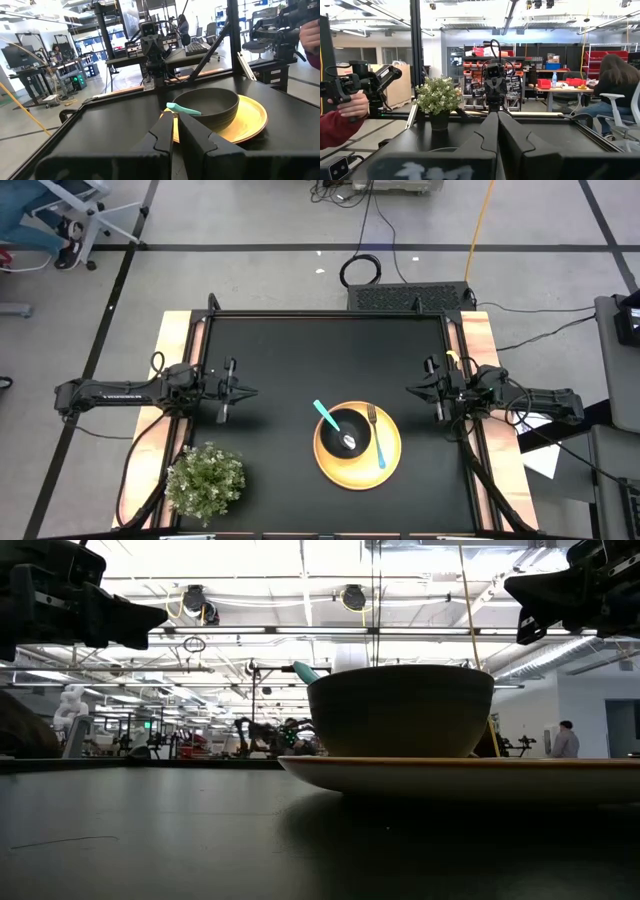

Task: Set table place
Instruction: Return to Home Position

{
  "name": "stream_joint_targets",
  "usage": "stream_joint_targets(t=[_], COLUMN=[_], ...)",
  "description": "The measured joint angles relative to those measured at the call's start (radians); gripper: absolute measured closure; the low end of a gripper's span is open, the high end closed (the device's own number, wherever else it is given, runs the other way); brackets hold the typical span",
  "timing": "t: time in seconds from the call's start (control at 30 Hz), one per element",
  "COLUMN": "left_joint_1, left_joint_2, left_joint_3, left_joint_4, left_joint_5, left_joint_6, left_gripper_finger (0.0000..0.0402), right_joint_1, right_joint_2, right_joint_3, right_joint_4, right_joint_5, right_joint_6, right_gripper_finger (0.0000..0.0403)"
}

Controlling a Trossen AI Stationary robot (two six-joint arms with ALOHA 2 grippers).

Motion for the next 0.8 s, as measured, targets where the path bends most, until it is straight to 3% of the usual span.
stream_joint_targets(t=[0.8], left_joint_1=[0.000], left_joint_2=[0.000], left_joint_3=[0.000], left_joint_4=[0.004], left_joint_5=[0.000], left_joint_6=[-0.007], left_gripper_finger=[0.0369], right_joint_1=[0.000], right_joint_2=[0.000], right_joint_3=[0.000], right_joint_4=[0.000], right_joint_5=[0.000], right_joint_6=[0.019], right_gripper_finger=[0.0403])
